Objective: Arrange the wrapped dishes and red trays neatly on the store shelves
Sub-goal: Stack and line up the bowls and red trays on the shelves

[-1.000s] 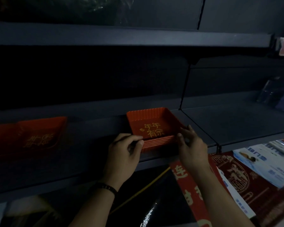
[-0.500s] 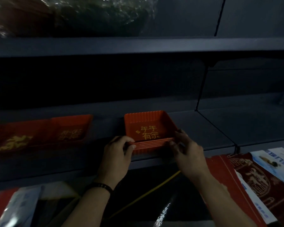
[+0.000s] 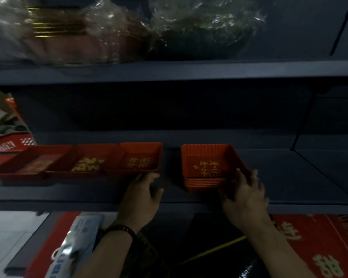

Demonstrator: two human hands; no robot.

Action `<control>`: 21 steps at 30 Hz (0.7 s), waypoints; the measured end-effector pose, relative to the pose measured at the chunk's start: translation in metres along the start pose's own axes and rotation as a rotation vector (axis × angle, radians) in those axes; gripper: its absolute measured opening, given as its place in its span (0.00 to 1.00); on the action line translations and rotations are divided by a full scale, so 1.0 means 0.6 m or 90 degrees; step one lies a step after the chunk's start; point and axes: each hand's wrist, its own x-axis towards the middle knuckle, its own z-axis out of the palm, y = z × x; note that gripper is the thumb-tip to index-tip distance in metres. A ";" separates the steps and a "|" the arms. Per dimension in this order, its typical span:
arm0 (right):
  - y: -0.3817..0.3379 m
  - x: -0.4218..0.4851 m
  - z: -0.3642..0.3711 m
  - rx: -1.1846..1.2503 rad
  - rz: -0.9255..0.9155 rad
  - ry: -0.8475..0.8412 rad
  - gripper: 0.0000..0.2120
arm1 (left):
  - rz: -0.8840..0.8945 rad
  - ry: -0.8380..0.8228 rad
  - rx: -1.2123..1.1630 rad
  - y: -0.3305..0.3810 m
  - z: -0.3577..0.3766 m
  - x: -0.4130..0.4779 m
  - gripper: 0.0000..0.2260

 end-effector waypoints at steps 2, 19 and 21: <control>-0.026 -0.013 0.010 -0.045 -0.046 0.066 0.38 | -0.038 0.021 0.045 -0.033 -0.021 0.001 0.19; -0.125 -0.034 0.126 0.028 -0.329 -0.060 0.20 | -0.141 -0.043 0.192 -0.041 -0.030 0.040 0.26; -0.125 -0.029 0.130 0.033 -0.325 -0.054 0.19 | -0.137 -0.030 0.186 -0.040 -0.034 0.040 0.21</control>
